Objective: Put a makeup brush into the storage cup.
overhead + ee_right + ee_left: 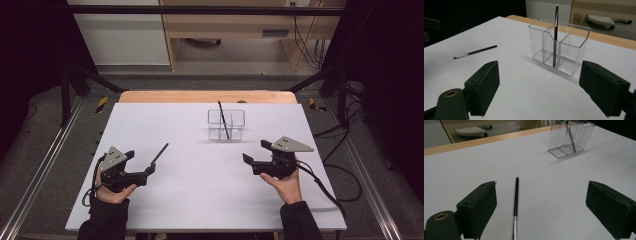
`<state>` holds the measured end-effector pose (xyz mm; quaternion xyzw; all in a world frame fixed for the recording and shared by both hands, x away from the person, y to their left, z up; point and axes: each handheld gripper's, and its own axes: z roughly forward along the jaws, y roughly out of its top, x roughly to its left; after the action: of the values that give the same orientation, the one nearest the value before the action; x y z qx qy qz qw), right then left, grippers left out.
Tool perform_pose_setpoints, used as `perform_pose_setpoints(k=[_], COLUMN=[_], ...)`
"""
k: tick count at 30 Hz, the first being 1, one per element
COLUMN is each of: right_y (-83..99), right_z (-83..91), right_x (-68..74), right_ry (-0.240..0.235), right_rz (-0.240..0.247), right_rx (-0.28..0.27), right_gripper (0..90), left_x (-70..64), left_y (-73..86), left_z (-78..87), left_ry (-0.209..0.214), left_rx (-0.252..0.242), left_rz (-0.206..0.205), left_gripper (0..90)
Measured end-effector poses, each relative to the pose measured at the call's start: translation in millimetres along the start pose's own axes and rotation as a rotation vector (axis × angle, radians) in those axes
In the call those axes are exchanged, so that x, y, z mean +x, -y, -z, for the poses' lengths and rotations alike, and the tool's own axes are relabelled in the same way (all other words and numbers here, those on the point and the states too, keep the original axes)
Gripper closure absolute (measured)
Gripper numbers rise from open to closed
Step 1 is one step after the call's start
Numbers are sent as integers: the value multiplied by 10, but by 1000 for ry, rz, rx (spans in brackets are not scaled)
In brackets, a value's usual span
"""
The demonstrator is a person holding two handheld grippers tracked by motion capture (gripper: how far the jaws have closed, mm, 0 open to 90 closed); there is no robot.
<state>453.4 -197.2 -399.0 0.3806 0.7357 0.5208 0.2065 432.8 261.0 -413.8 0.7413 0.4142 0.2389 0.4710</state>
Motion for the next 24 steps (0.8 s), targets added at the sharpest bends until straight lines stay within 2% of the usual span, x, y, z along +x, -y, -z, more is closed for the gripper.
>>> perform_pose_setpoints(k=[9,24], right_y=[97,186], right_z=[158,260], right_x=[-53,-118], right_ry=[18,47], right_rz=[-19,-32], right_rx=[-13,3], right_gripper=[154,145], left_x=[10,43], left_y=[11,-34], left_z=[-12,-59], left_ry=[0,-1], left_rx=[5,29], left_rz=[-1,-4], left_gripper=[89,89])
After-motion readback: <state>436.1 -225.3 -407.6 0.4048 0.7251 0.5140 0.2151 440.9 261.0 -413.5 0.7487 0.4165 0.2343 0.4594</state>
